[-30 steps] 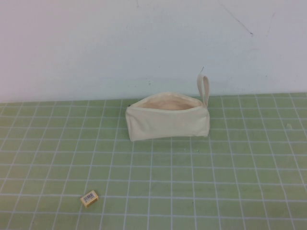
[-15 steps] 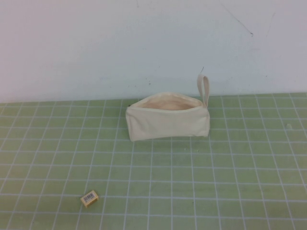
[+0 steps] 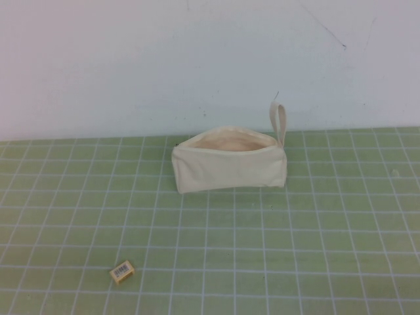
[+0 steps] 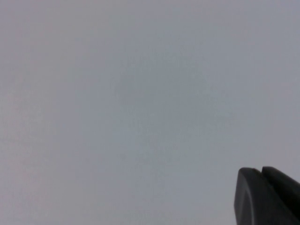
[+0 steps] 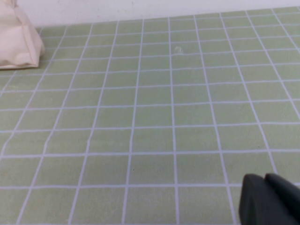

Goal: Put eraser into pencil case

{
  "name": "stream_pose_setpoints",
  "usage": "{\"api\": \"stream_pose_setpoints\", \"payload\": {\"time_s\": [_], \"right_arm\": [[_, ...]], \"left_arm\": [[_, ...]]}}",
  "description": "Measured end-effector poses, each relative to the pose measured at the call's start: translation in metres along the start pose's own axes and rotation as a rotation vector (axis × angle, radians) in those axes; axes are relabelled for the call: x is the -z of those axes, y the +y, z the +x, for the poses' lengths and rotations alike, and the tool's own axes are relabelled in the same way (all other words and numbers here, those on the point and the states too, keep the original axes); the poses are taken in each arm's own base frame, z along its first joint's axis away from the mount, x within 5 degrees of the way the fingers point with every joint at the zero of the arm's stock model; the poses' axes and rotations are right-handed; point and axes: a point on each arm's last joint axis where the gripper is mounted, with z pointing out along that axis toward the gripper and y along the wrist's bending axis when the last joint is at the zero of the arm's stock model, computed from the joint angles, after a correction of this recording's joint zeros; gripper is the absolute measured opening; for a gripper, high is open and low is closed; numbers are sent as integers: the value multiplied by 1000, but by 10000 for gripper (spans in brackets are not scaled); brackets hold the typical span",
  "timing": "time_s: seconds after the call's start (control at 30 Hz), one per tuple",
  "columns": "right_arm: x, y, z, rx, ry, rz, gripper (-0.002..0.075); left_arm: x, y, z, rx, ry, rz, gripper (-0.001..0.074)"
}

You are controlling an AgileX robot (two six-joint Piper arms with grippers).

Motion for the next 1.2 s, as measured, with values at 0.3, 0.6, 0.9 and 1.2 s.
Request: {"api": "stream_pose_setpoints", "payload": {"time_s": [0.3, 0.6, 0.9, 1.2], "right_arm": [[0, 0, 0, 0, 0, 0, -1], [0, 0, 0, 0, 0, 0, -1], [0, 0, 0, 0, 0, 0, -1], [0, 0, 0, -2, 1, -1, -1]], "left_arm": [[-46, -24, -52, -76, 533, 10, -1], [-127, -31, 5, -237, 1225, 208, -1], [-180, -31, 91, -230, 1446, 370, -1], [-178, -64, 173, -474, 1579, 601, 22]]}}
